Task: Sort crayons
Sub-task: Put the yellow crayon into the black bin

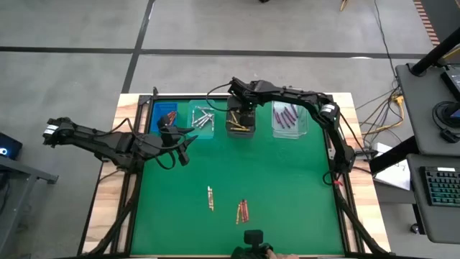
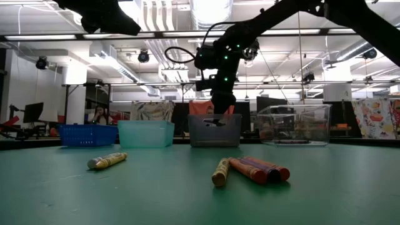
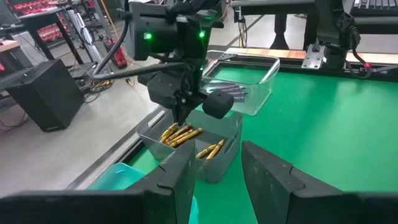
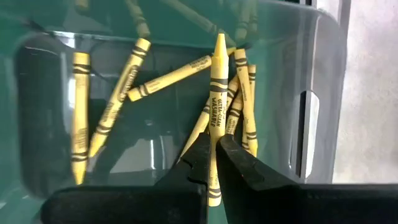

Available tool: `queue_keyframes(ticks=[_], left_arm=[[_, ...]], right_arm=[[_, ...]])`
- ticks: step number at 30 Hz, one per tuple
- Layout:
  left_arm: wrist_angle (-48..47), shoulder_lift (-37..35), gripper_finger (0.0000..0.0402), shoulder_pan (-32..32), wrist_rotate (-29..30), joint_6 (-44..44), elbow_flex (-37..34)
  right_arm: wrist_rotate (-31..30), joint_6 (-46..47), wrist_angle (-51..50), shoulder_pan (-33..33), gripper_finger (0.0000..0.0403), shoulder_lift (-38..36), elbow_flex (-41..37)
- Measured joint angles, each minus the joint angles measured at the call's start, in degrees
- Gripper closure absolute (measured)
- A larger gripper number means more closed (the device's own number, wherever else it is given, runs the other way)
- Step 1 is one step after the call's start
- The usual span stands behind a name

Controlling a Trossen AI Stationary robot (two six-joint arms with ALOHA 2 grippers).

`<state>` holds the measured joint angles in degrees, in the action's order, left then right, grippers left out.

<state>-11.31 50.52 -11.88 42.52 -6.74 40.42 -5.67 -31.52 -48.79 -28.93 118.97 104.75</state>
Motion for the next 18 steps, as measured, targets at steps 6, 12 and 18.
queue_keyframes(ticks=[6,12,18], left_arm=[[-0.5,0.0,0.0288,0.0,0.0,0.0,0.0],[-0.8,0.0,0.0288,0.0,0.0,0.2,-0.1],[-0.8,0.0,0.0288,0.0,0.0,0.2,-0.1]], right_arm=[[-0.5,-0.1,-0.4,-0.2,0.0391,2.6,1.8],[-1.4,0.9,-0.5,-1.1,0.0391,4.7,3.1],[-2.1,1.6,-0.1,-1.9,0.0391,4.9,3.2]])
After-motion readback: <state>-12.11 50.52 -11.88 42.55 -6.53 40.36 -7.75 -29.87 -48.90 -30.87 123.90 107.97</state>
